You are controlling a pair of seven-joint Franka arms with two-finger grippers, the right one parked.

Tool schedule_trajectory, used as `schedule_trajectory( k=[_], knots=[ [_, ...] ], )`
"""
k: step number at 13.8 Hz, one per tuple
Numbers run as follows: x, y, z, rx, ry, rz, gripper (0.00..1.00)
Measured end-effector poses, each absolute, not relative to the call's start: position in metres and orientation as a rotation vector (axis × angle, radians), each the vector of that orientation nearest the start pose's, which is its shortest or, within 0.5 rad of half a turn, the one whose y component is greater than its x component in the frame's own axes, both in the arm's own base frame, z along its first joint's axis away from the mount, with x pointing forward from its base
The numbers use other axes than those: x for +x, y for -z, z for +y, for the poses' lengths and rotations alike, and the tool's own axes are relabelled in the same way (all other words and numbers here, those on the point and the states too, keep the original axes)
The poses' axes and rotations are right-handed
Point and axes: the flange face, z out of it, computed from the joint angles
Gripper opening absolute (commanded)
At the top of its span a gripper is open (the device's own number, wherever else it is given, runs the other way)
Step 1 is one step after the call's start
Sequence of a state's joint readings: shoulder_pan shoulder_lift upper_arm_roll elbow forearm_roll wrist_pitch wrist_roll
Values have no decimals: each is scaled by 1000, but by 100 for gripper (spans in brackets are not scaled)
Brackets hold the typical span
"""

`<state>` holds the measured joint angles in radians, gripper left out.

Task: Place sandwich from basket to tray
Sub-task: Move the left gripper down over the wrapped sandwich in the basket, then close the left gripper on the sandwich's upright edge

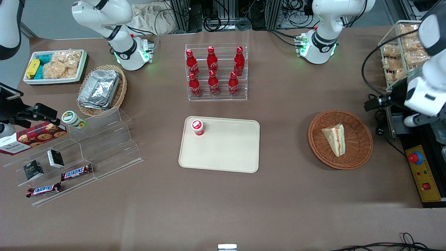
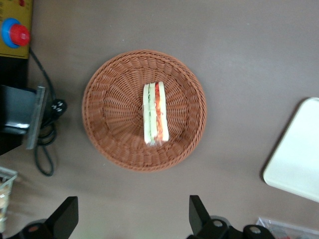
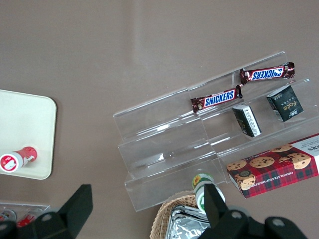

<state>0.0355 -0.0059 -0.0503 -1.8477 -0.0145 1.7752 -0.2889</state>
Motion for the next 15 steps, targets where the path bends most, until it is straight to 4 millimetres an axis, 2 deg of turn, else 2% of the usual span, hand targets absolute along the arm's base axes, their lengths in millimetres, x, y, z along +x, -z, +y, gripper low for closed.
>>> schedule_trajectory(
  k=[2,4,8,11,15],
  knots=[
    [557,-463,-9,-3106,-150,-463,100],
    [560,-423,-9,-3103,-176,-476,100],
    [565,-361,-8,-3102,-155,-519,100],
    [559,-311,-8,-3105,-119,-540,100],
    [552,-262,-8,-3102,-115,-570,100]
  ],
)
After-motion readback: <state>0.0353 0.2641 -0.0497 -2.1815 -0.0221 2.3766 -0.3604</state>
